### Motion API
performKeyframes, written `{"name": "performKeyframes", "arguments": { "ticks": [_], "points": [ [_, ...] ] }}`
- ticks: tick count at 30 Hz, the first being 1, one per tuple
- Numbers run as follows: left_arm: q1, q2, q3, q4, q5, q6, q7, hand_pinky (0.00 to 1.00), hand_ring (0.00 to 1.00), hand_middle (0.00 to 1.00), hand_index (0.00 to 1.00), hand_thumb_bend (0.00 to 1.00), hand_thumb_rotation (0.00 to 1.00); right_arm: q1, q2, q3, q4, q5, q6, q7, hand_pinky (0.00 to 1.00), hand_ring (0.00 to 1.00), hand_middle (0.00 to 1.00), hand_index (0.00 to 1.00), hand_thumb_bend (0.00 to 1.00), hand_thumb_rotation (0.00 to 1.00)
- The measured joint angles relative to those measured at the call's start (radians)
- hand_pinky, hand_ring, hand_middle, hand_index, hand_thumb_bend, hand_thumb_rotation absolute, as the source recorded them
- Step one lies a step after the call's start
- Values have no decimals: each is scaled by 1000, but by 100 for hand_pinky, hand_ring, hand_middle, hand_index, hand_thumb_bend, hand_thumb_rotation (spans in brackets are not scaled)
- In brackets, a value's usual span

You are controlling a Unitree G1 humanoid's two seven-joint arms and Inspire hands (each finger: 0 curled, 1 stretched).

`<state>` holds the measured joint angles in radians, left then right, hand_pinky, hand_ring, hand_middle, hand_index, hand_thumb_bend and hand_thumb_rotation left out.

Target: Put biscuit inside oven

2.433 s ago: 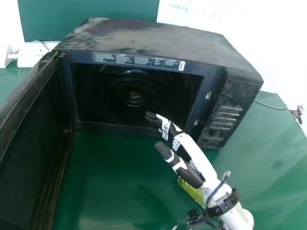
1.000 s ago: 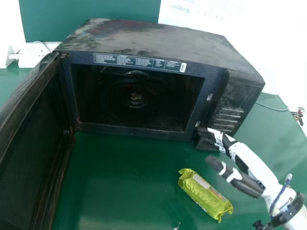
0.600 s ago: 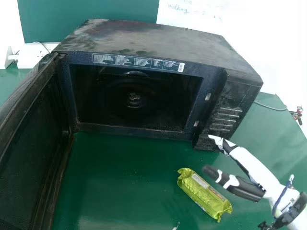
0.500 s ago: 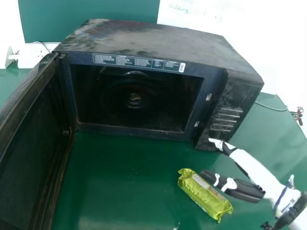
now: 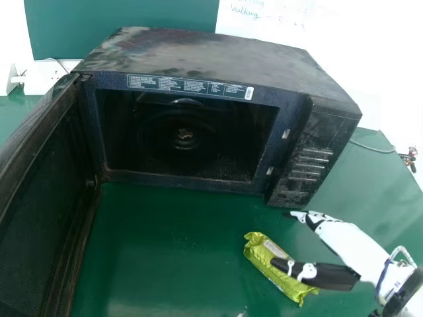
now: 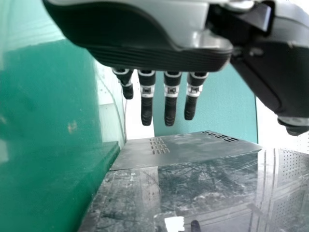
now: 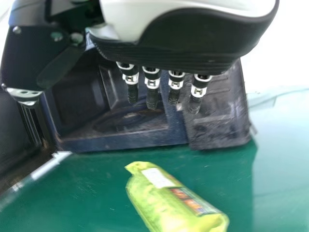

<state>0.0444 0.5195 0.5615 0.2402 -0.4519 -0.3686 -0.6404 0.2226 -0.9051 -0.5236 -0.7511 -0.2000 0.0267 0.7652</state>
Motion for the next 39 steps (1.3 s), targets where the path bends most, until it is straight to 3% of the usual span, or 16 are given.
{"name": "performKeyframes", "arguments": {
  "ticks": [21, 29, 39],
  "points": [
    [18, -3, 0, -39, -2, 22, 3, 84, 81, 86, 89, 100, 76, 48, -40, -20, -3, -294, -202, 49, 94, 100, 97, 100, 93, 99],
    [20, -5, 0, -41, -2, 26, 4, 82, 79, 85, 89, 100, 75, 65, -40, -20, -12, -366, -233, 68, 94, 100, 98, 100, 93, 99],
    [25, -7, 0, -51, -2, 29, 11, 81, 78, 83, 86, 100, 75, 65, -14, 16, -12, -465, -284, 11, 96, 100, 98, 100, 93, 99]
  ]
}}
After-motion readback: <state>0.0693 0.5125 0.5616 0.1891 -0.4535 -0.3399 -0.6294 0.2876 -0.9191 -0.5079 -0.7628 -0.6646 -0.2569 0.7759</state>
